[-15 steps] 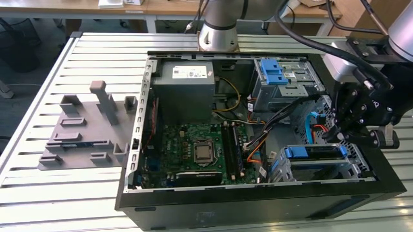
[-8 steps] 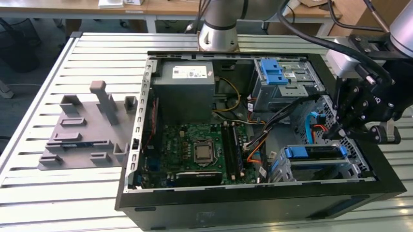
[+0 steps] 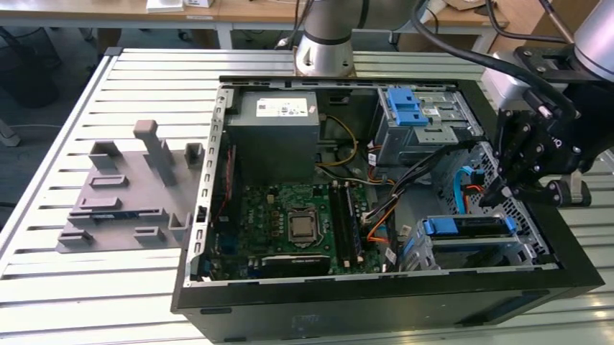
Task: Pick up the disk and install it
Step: 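Insert the first disk wire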
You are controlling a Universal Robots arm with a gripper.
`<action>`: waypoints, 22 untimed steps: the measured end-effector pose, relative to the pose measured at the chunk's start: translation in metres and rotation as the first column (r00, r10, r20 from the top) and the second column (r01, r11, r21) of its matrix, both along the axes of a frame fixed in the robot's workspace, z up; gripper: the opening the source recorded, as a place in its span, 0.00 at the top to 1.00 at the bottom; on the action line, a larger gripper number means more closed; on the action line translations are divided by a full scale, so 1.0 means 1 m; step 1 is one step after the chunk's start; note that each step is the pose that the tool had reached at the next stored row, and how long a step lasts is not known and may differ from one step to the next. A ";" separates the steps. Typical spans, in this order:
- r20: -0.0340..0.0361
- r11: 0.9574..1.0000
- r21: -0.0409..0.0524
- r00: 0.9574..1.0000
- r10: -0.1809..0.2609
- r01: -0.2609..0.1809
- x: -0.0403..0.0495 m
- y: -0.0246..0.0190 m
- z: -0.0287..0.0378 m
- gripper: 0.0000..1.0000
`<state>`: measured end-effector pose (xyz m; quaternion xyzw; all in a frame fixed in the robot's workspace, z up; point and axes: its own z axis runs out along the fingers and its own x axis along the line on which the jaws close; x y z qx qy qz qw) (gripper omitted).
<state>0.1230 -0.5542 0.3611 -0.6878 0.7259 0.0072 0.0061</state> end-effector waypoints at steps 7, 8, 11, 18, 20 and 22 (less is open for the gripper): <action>0.023 1.000 0.000 1.000 0.000 0.000 -0.0016 0.0005 -0.0007 0.89; 0.029 1.000 0.000 1.000 0.001 -0.001 -0.0025 0.0005 -0.0007 0.89; 0.039 1.000 0.000 0.999 0.001 -0.001 -0.0034 0.0004 -0.0008 0.89; 0.047 1.000 -0.001 0.999 0.002 -0.002 -0.0037 0.0008 -0.0028 0.83; 0.049 1.000 -0.002 0.999 0.002 -0.002 -0.0049 0.0015 -0.0036 0.83; 0.049 1.000 -0.002 0.999 0.002 -0.002 -0.0054 0.0027 -0.0046 0.83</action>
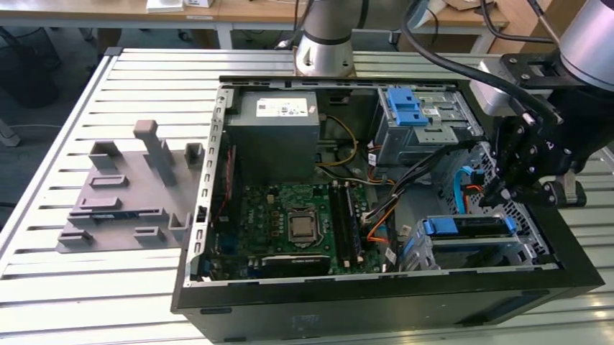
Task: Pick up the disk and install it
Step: 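Insert the first disk wire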
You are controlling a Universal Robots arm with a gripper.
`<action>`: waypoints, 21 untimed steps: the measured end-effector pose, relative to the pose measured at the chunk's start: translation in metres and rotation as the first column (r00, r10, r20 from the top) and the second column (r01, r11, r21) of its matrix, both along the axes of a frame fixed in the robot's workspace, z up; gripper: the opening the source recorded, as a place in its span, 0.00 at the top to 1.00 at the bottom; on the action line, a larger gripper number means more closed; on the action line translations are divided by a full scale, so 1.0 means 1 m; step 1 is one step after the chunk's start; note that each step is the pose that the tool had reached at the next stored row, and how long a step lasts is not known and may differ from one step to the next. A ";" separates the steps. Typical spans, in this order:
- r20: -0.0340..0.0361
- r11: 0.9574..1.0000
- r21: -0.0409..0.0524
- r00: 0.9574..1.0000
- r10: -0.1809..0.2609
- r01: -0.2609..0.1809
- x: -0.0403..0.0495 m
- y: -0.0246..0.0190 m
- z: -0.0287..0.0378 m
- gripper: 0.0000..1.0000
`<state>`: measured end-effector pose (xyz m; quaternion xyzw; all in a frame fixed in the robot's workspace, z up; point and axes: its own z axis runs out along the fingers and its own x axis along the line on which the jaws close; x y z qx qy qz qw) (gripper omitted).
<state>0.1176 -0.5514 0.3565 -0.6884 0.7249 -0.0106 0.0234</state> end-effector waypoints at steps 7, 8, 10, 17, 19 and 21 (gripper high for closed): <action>0.002 1.000 0.000 1.000 0.000 0.000 -0.0002 0.0041 -0.0033 0.75; 0.004 1.000 -0.001 1.000 0.000 0.000 -0.0003 0.0041 -0.0040 0.75; 0.007 1.000 -0.002 1.000 0.000 0.000 -0.0003 0.0041 -0.0058 0.75; 0.013 1.000 -0.003 1.000 0.000 0.000 -0.0004 0.0041 -0.0100 0.77; 0.011 1.000 -0.003 1.000 0.000 0.000 0.0010 0.0040 -0.0101 0.83; 0.002 1.000 -0.003 1.000 0.000 0.000 0.0037 0.0041 -0.0102 0.84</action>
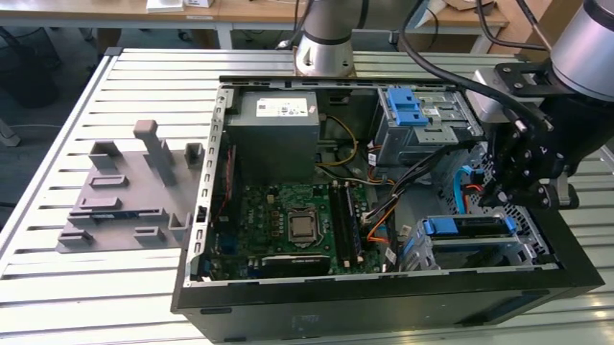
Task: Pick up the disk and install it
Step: 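Insert the first disk wire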
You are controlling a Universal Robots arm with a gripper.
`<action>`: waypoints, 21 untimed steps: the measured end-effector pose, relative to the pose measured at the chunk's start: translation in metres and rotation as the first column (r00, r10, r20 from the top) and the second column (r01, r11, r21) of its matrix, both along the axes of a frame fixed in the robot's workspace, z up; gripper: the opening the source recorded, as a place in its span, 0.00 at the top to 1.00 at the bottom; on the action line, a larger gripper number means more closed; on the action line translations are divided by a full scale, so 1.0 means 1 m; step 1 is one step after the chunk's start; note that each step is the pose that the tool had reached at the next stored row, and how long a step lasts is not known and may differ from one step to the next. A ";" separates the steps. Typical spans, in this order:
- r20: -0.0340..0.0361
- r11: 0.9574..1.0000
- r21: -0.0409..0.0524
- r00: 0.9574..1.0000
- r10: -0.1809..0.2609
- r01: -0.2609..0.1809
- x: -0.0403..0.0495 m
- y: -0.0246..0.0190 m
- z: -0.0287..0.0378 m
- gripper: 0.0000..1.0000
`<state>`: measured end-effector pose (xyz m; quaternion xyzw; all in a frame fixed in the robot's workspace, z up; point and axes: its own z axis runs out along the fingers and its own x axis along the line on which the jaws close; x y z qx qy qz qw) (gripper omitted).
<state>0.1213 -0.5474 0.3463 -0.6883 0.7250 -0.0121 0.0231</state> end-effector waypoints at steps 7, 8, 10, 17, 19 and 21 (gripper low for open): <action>-0.035 1.000 -0.003 0.999 -0.005 0.005 0.0026 -0.0031 -0.0009 0.84; -0.035 1.000 -0.003 0.999 -0.005 0.005 0.0026 -0.0059 -0.0014 0.84; -0.035 1.000 -0.003 0.999 -0.007 0.007 0.0027 -0.0104 -0.0020 0.84; -0.035 1.000 -0.003 0.999 -0.015 0.014 0.0032 -0.0124 -0.0049 0.84; -0.036 1.000 -0.003 0.999 -0.024 0.024 0.0035 -0.0124 -0.0065 0.84; -0.036 1.000 -0.003 0.999 -0.030 0.030 0.0040 -0.0125 -0.0075 0.84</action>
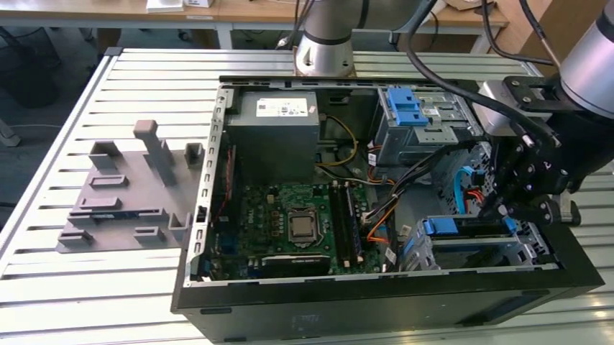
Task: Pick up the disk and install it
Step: 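Insert the first disk wire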
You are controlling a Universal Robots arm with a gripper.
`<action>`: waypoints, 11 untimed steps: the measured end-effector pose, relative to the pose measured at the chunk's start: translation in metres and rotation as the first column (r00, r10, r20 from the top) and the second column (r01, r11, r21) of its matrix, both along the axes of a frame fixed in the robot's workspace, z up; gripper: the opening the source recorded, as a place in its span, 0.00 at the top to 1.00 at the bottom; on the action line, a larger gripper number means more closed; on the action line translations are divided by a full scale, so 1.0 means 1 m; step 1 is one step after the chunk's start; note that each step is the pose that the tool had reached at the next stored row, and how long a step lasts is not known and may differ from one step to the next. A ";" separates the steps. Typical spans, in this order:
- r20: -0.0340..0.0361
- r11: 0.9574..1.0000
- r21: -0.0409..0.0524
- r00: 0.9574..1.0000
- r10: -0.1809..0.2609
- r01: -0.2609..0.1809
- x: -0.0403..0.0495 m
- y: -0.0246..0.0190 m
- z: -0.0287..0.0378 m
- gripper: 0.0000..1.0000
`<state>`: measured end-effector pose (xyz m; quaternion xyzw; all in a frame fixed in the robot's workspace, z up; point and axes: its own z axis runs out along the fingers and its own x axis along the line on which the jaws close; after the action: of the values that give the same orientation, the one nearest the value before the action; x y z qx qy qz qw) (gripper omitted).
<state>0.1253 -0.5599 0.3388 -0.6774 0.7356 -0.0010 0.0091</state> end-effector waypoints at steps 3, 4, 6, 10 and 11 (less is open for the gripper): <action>0.000 1.000 0.000 1.000 -0.001 0.001 0.0012 -0.0004 -0.0014 0.84; 0.000 1.000 0.000 1.000 -0.002 0.002 0.0012 -0.0007 -0.0019 0.84; -0.001 1.000 0.000 1.000 0.000 0.000 0.0012 -0.0014 -0.0028 0.84; -0.001 1.000 0.000 1.000 0.010 -0.010 0.0012 -0.0017 -0.0038 0.84; -0.001 1.000 0.000 1.000 0.011 -0.011 0.0012 -0.0017 -0.0041 0.84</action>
<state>0.1266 -0.5616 0.3347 -0.6815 0.7318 -0.0007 0.0087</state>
